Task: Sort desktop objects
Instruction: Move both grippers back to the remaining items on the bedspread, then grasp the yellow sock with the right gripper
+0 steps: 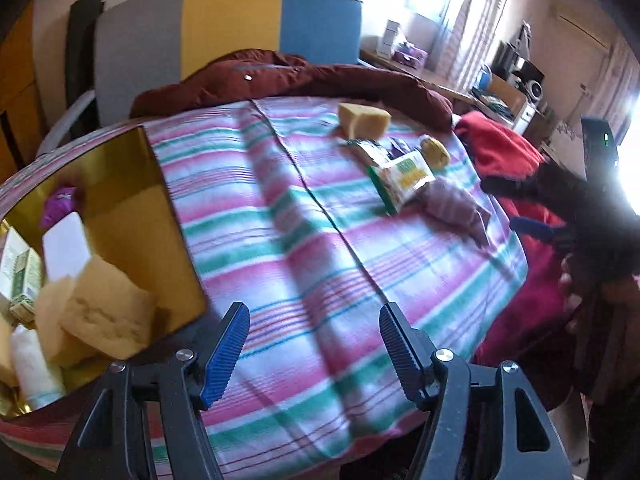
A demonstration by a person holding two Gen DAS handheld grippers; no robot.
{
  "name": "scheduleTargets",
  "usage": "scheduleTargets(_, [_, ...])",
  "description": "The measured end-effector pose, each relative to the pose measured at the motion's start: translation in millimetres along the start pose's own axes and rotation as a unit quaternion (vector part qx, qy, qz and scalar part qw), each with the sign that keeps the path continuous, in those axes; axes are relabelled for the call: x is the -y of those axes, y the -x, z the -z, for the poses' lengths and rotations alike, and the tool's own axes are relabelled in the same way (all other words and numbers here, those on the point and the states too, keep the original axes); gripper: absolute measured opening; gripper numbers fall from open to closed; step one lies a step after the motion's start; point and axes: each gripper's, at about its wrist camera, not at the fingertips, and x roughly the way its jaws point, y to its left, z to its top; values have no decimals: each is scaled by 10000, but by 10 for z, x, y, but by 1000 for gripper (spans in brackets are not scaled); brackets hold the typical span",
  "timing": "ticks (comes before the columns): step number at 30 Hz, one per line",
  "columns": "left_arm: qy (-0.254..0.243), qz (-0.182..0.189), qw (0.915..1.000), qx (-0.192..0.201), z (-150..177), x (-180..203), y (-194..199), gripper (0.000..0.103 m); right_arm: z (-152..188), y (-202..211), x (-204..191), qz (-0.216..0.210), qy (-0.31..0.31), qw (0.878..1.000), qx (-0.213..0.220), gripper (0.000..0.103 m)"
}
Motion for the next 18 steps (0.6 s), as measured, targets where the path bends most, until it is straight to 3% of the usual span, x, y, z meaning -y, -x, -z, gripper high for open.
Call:
scheduleTargets(7, [-139,53,9999,-77,-29,76,-104,68,-24,42,135,-680,-322,9971,90,102])
scheduleTargets(18, [-302,56,9994,-171,-21,147,-245,68,-84,-72,144,-728,-373,9961,-319,103])
